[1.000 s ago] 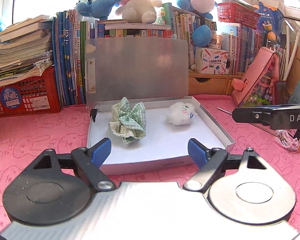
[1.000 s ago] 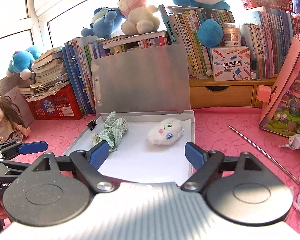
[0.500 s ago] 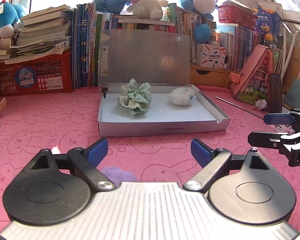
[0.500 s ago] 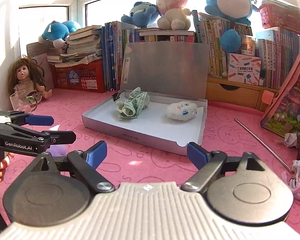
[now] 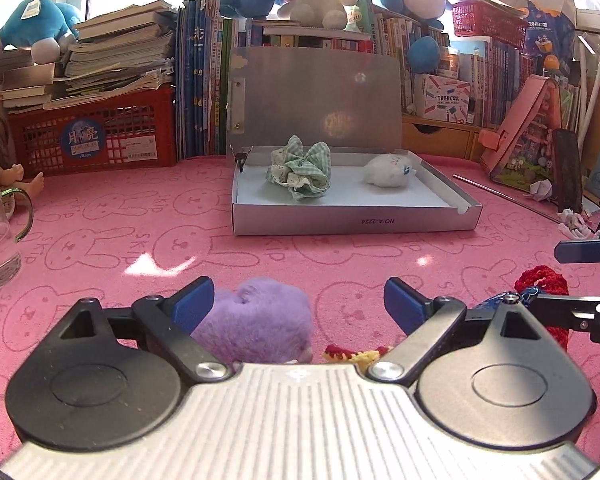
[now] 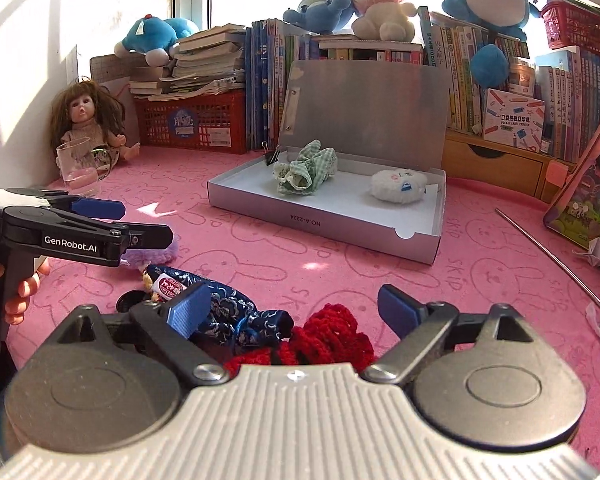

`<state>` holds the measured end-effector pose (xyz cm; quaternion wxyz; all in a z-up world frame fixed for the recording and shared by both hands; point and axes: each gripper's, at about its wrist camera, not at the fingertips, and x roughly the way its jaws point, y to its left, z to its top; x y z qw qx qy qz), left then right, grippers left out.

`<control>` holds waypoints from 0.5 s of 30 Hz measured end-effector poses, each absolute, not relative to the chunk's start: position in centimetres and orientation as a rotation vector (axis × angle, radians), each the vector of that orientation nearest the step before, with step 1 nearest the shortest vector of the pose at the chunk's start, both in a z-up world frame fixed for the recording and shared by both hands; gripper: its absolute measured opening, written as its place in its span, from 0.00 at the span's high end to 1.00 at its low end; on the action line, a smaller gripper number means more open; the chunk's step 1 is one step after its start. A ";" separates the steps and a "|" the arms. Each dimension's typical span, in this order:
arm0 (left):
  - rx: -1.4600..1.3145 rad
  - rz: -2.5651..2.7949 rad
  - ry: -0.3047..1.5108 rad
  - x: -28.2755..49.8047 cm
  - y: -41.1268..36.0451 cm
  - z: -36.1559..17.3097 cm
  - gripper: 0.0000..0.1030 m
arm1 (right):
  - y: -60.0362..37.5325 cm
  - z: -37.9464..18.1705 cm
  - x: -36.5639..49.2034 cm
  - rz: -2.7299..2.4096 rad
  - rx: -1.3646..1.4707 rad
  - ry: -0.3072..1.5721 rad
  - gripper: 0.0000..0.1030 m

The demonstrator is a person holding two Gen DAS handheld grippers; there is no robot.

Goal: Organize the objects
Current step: 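Withdraw both tools from the box toward the purple plush and red crocheted toy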

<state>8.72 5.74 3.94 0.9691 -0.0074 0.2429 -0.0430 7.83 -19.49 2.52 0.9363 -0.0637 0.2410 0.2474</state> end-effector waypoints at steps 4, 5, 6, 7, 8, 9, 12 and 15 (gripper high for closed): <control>-0.033 -0.075 0.508 8.5 6.1 3.3 0.08 | -19.3 1.8 7.5 0.486 -0.135 0.484 0.05; -0.039 -0.072 0.511 8.4 6.3 3.2 0.08 | -19.3 1.7 7.4 0.485 -0.135 0.486 0.04; -0.043 -0.071 0.512 8.3 6.3 3.1 0.08 | -19.3 1.5 7.4 0.482 -0.135 0.488 0.04; -0.045 -0.070 0.513 8.2 6.4 3.0 0.08 | -19.2 1.4 7.3 0.479 -0.134 0.488 0.03; -0.045 -0.069 0.514 8.2 6.5 2.9 0.08 | -19.3 1.3 7.3 0.476 -0.134 0.488 0.03; -0.045 -0.066 0.517 8.2 6.5 2.7 0.08 | -19.3 1.1 7.3 0.474 -0.133 0.488 0.03; -0.050 -0.060 0.526 8.2 6.6 2.3 0.08 | -19.3 0.8 7.2 0.467 -0.133 0.488 0.02; -0.056 -0.056 0.538 8.3 6.6 1.8 0.07 | -19.3 0.3 7.2 0.466 -0.141 0.490 0.01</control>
